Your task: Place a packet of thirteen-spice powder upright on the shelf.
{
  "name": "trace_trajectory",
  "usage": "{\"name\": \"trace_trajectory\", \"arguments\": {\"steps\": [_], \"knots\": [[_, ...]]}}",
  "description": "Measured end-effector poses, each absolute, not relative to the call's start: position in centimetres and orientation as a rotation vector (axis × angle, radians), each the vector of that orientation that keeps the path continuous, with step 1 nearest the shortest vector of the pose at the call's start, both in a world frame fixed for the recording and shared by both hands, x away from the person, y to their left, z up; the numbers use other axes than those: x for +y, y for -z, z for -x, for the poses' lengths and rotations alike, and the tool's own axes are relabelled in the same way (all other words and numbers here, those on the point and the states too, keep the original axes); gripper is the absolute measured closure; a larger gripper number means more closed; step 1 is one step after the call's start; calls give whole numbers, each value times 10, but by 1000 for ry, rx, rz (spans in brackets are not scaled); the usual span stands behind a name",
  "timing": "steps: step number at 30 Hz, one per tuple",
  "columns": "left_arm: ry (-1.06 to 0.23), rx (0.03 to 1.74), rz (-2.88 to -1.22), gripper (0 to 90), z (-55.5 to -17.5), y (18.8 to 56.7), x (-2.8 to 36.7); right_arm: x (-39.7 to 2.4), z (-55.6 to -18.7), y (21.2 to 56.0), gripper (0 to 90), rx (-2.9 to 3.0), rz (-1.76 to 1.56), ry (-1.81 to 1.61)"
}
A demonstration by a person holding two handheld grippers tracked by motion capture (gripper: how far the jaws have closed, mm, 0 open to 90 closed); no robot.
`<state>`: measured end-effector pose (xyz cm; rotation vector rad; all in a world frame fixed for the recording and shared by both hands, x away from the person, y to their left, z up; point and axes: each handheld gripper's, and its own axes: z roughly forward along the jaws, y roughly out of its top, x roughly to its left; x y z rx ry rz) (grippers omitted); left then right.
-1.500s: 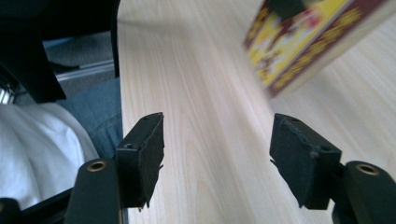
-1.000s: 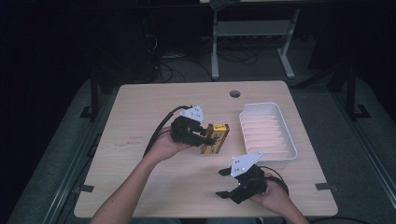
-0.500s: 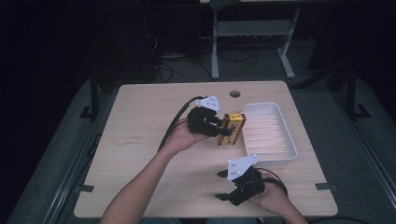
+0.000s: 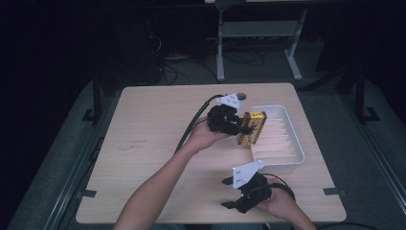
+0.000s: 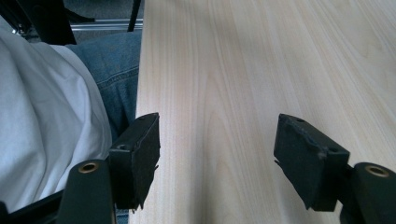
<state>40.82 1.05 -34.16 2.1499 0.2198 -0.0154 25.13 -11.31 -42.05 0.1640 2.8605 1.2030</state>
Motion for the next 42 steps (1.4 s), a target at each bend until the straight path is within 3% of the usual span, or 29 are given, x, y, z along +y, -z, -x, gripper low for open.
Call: {"name": "trace_trajectory", "arguments": {"steps": [26, 42], "knots": [[58, 277, -2069, 671, -432, 369, -34, -116, -249, 421, 310, 2895, -126, -1229], [89, 281, -2063, 671, -438, 383, -42, -116, -248, 421, 311, 2900, -115, -1232]]}}
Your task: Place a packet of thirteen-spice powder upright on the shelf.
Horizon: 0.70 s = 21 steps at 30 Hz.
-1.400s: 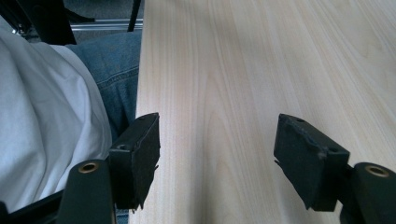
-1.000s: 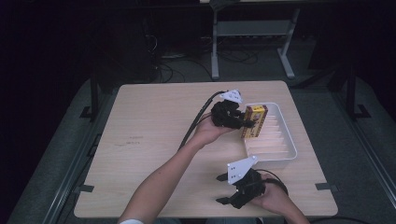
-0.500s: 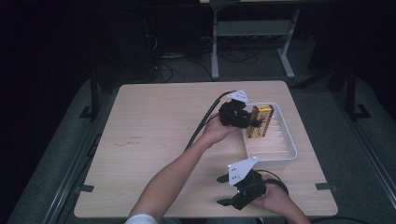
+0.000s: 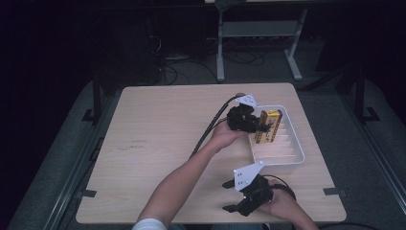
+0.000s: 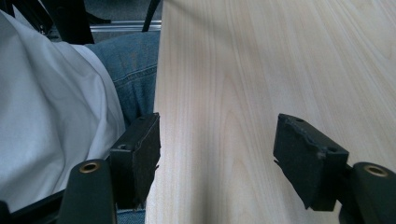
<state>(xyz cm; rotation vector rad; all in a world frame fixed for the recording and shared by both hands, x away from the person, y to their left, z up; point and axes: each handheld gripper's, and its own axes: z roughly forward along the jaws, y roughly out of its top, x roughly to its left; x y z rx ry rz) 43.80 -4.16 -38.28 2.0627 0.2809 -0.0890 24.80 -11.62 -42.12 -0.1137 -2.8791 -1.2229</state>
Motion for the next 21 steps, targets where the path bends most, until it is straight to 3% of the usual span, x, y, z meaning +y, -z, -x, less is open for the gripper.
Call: {"name": "trace_trajectory", "arguments": {"steps": [21], "knots": [[132, 307, -2014, 670, -446, 388, -40, -116, -247, 422, 312, -2872, 111, 1214]]}}
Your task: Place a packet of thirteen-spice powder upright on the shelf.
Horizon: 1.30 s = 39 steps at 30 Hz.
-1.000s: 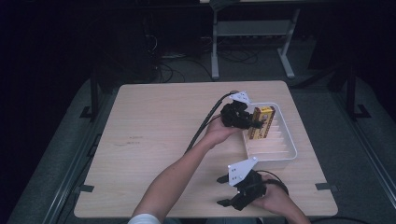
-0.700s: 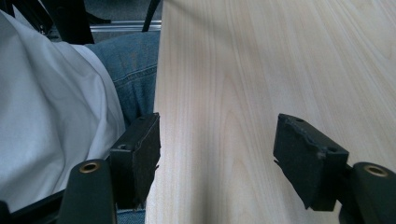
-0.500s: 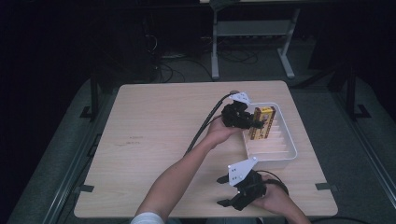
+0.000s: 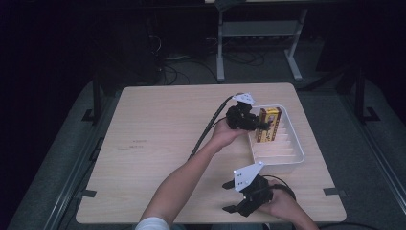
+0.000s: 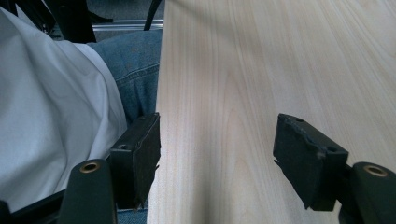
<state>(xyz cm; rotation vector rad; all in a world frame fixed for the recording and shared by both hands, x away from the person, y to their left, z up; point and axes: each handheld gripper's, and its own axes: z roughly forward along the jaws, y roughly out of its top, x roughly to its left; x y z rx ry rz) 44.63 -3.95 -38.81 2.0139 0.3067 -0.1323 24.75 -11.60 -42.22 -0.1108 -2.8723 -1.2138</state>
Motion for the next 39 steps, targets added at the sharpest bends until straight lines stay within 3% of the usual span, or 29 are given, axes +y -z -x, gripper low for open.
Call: {"name": "trace_trajectory", "arguments": {"steps": [16, 39], "knots": [[49, 212, -2080, 669, -435, 402, -48, -116, -248, 423, 312, -2870, 98, 1207], [57, 215, -2128, 636, -431, 426, -46, -112, -246, 425, 312, -2856, 86, 1200]]}}
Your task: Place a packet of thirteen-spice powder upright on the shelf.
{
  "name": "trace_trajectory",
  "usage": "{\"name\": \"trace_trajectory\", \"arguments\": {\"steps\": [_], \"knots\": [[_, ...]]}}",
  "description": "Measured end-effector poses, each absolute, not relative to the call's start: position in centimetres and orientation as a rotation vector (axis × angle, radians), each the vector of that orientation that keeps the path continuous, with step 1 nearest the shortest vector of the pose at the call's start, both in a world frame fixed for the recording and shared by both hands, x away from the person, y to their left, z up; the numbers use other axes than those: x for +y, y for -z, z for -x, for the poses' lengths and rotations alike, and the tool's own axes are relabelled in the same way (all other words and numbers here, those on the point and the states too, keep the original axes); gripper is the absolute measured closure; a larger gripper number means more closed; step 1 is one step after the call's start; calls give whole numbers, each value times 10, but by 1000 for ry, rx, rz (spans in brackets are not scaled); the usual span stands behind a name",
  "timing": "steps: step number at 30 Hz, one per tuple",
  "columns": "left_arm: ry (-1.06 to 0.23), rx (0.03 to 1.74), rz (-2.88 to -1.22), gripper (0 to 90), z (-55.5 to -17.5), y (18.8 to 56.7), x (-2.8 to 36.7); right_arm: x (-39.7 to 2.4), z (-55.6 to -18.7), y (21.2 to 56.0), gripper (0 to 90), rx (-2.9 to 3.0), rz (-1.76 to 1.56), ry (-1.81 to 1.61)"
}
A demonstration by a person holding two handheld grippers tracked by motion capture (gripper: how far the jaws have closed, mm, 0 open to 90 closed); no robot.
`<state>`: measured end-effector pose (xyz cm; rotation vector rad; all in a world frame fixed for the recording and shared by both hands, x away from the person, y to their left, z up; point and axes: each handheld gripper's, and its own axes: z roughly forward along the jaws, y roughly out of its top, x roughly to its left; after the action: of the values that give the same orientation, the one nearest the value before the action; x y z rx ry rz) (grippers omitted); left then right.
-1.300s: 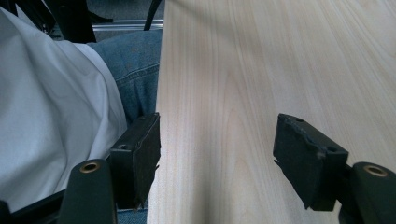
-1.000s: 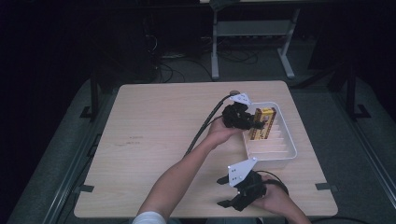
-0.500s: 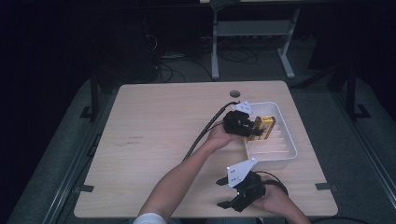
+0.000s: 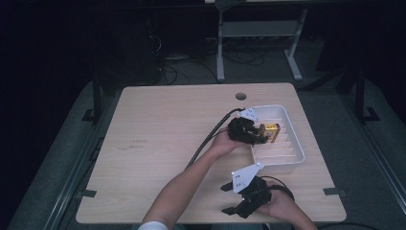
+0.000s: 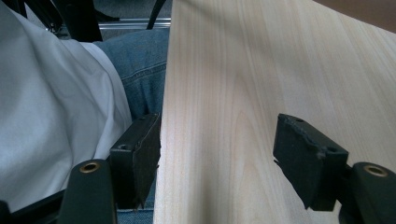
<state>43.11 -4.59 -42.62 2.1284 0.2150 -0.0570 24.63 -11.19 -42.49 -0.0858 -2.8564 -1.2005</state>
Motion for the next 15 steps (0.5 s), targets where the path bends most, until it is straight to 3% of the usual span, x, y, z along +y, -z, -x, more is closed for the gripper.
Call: {"name": "trace_trajectory", "arguments": {"steps": [15], "knots": [[40, 215, -2156, 494, -425, 419, -31, -110, -247, 425, 311, -2849, 93, 1203]]}}
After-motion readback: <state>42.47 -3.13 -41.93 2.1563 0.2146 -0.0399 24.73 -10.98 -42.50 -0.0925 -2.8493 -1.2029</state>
